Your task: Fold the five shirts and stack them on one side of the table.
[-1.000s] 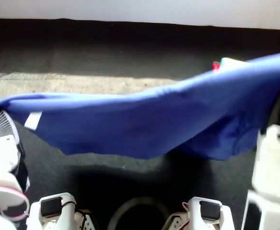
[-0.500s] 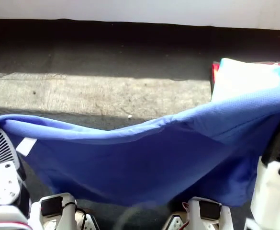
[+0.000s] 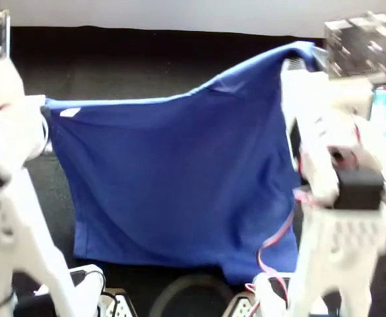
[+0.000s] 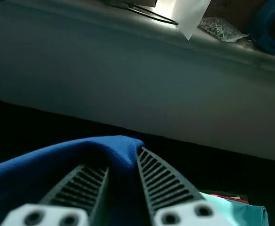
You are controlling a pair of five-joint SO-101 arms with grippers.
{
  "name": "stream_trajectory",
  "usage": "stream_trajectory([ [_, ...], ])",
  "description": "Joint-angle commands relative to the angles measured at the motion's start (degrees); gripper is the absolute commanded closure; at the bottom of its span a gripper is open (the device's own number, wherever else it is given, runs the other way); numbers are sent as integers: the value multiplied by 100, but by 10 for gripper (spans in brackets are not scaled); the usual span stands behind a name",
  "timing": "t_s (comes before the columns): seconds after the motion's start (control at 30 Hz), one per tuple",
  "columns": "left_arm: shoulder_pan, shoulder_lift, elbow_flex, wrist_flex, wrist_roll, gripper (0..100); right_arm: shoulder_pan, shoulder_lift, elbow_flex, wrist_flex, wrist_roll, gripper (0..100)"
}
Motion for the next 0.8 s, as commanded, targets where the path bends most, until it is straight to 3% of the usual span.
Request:
stream_trajectory([
  [0.0, -40, 787, -22, -484, -316, 991, -48, 716, 136, -673, 9, 992],
  [0.2, -31, 2079, -400, -1222, -668, 991, -48, 2246, -778, -1147, 9, 992],
  [0.43, -13, 3714, -2141, -1020, -738, 991, -48, 3881, -2598, -1095, 9, 992],
  [0.77, 242, 5886, -3257, -563, -809, 991, -180, 5429, -2642, -356, 0, 992],
])
